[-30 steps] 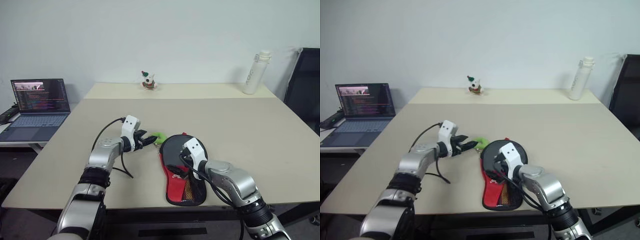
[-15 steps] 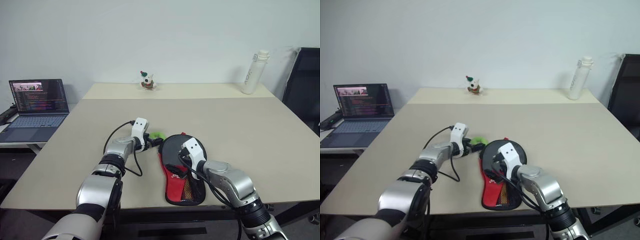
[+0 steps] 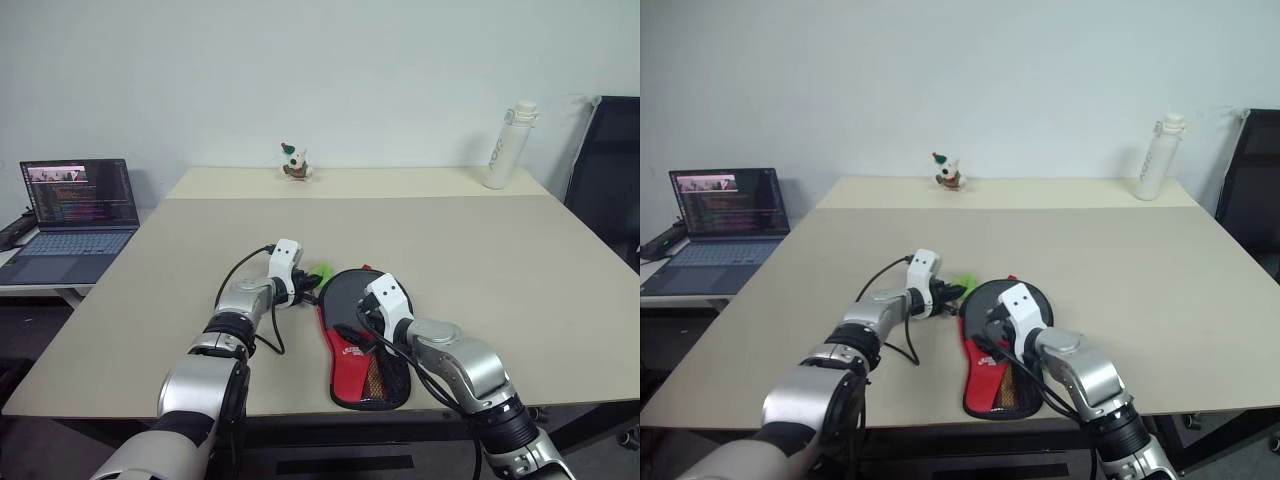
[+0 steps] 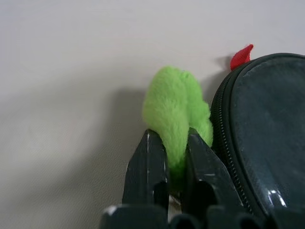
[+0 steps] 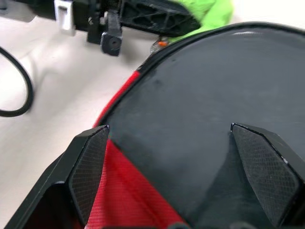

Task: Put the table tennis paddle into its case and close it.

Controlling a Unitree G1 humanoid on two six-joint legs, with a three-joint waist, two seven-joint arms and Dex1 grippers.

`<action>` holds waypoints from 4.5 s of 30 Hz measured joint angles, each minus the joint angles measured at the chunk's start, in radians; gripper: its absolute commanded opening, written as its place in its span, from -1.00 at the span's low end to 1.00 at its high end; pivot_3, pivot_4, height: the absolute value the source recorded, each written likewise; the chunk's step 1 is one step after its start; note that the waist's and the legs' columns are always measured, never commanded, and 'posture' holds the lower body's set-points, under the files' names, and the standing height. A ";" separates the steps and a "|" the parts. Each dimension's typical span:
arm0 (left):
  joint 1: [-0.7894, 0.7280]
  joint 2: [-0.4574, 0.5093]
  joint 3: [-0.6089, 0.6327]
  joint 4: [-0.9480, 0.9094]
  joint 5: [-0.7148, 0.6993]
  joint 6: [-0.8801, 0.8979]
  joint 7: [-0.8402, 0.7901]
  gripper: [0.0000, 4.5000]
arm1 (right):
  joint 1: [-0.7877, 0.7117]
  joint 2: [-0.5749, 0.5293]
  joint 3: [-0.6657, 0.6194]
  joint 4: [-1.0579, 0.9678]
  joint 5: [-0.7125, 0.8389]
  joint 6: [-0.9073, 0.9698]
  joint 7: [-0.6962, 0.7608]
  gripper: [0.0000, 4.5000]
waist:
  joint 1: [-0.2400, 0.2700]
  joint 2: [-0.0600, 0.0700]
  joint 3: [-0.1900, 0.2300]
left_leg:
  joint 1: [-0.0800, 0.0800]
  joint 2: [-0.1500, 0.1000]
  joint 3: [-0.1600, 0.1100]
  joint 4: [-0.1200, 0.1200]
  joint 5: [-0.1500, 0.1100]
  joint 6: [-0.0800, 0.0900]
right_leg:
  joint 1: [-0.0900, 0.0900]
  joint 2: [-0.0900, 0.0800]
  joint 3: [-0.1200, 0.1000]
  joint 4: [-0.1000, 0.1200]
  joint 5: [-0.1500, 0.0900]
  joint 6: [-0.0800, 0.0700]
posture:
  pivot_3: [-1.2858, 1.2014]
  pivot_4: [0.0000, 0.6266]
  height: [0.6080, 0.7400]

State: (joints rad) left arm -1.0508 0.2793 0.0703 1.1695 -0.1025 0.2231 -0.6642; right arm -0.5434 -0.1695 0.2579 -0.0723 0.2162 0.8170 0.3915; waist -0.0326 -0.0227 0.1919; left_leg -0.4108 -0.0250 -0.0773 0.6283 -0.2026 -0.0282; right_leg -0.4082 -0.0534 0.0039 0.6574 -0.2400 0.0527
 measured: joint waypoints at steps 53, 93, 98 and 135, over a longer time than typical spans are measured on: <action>-0.251 -0.243 -0.242 0.234 0.489 -0.324 0.440 -1.00 | 0.233 0.071 0.127 -0.154 -0.166 -0.044 -0.024 1.00 | 0.005 -0.009 -0.008 | 0.008 0.000 0.003 -0.003 -0.001 -0.002 | 0.006 0.000 0.003 -0.001 -0.001 0.002 | 0.03 -0.52 1.00; -0.297 -0.286 -0.498 0.259 0.793 -0.409 0.541 -1.00 | 0.339 0.071 0.157 -0.315 -0.163 0.042 -0.087 1.00 | 0.009 -0.008 -0.009 | 0.002 0.000 -0.001 -0.003 -0.002 -0.003 | 0.005 -0.001 -0.002 -0.009 -0.002 0.003 | 0.03 -0.52 1.00; -0.297 -0.305 -0.489 0.258 0.770 -0.410 0.473 -0.42 | 0.337 0.071 0.157 -0.310 -0.163 0.042 -0.087 1.00 | 0.008 -0.009 -0.012 | 0.002 0.000 0.000 -0.003 -0.002 -0.003 | 0.005 -0.001 -0.002 -0.009 -0.002 0.003 | 0.03 -0.52 1.00; 0.241 0.133 0.093 -0.545 -0.185 0.144 -0.478 0.99 | 0.247 -0.326 -0.070 -0.503 0.191 0.231 0.296 1.00 | -0.019 -0.004 -0.012 | 0.011 0.004 -0.009 -0.006 -0.003 -0.004 | 0.018 -0.001 -0.011 -0.011 -0.005 -0.003 | 0.03 -0.52 1.00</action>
State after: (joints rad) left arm -0.8100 0.4127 0.1631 0.6248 -0.2879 0.3669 -1.1417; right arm -0.2962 -0.4951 0.1879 -0.5756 0.4077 1.0484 0.6876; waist -0.0512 -0.0266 0.1798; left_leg -0.4001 -0.0207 -0.0864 0.6224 -0.2055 -0.0324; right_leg -0.3901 -0.0543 -0.0073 0.6465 -0.2447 0.0496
